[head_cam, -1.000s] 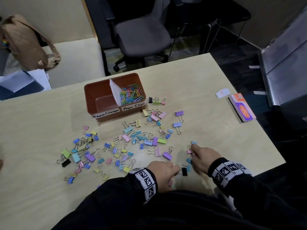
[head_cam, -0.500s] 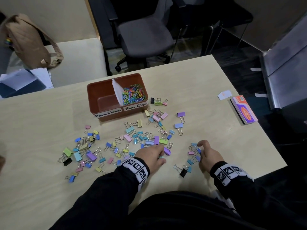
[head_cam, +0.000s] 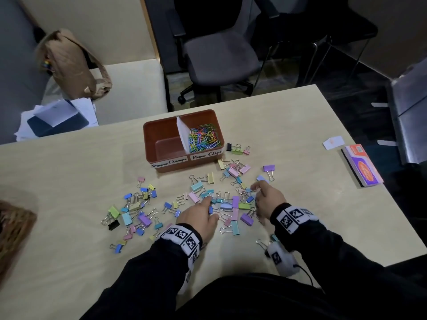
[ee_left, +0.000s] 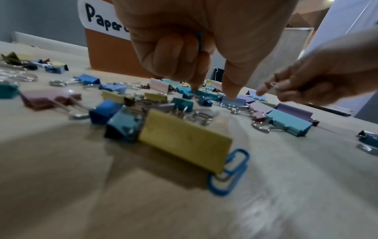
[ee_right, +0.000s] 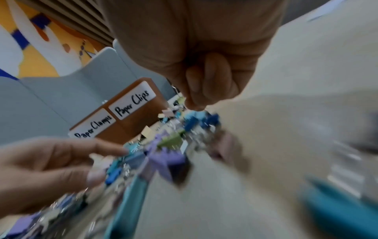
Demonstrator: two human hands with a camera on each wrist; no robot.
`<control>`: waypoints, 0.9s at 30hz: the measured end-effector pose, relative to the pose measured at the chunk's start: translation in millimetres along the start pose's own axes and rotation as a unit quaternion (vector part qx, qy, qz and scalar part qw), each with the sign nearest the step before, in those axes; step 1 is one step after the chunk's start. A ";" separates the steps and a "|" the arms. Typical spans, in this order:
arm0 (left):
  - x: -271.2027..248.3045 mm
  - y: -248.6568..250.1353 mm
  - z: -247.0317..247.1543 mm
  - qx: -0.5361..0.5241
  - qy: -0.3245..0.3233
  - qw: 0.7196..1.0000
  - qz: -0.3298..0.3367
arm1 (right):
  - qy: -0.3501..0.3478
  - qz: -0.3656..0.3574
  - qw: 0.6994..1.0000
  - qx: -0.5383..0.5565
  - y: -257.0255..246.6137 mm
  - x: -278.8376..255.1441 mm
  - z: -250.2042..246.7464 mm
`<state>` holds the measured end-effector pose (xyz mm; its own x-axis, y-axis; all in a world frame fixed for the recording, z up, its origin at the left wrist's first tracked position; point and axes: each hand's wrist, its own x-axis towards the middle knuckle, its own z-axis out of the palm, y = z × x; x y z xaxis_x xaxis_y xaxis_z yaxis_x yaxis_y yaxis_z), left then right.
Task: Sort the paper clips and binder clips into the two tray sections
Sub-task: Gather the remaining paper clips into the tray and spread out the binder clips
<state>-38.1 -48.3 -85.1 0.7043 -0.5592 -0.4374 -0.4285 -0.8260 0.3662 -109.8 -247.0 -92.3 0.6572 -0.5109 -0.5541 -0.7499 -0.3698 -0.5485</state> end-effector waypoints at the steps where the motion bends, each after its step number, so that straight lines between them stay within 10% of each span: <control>1: -2.3 -0.7 -0.2 0.001 -0.004 1.000 0.007 | 0.002 -0.017 1.000 -0.016 -10.5 4.9 -3.5; 10: -6.8 -12.1 -12.8 -0.037 0.008 0.999 -0.005 | -0.155 -0.079 0.953 -0.247 -67.0 12.4 -3.6; 27: -21.6 -53.7 -13.6 -0.237 0.026 0.968 -0.081 | -0.072 -0.002 0.975 -0.211 -52.0 23.0 -1.8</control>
<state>-22.6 9.1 -84.2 0.7734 -0.4102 -0.4832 -0.0112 -0.7710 0.6367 -55.8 -241.0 -75.4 0.6405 -0.4059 -0.6519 -0.6919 -0.6734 -0.2605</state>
